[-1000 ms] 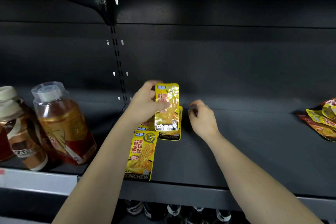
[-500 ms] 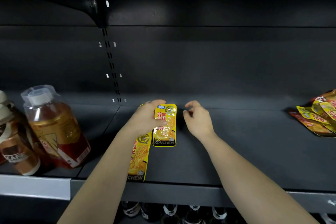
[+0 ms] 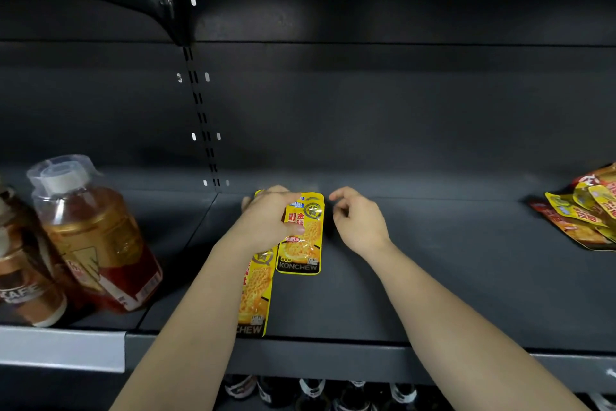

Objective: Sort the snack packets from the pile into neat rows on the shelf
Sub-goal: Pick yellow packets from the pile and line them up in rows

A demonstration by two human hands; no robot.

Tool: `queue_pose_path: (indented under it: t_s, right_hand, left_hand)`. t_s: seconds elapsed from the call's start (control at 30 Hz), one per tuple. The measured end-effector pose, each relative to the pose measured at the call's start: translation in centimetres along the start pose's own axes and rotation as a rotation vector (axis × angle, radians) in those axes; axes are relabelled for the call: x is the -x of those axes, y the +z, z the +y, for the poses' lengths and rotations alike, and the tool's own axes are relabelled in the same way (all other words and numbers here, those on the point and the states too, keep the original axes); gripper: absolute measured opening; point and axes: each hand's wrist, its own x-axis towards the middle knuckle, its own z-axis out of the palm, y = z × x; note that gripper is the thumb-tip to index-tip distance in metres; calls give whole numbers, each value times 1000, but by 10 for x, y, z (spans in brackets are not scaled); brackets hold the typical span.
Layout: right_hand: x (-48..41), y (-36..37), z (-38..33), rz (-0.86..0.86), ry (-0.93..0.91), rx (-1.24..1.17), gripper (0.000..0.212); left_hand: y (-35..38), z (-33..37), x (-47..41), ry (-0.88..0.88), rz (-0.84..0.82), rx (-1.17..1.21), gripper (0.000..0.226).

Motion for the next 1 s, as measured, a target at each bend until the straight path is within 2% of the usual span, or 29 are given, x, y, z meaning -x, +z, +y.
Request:
queue_pose_path:
  t_s: [0.13,0.5,1.0]
  right_hand:
    - [-1,1,1,-7,-10,9,26]
    - [-1,0,1,-24,-4,2,25]
    - [1,-1,1,-25,4,2,23]
  left_hand:
    - [1,-2,-1,-19,-41,-82,67]
    - [4,2,0,-7,-15,-111,73]
    - [4,-1,7,24,-88,-131,62]
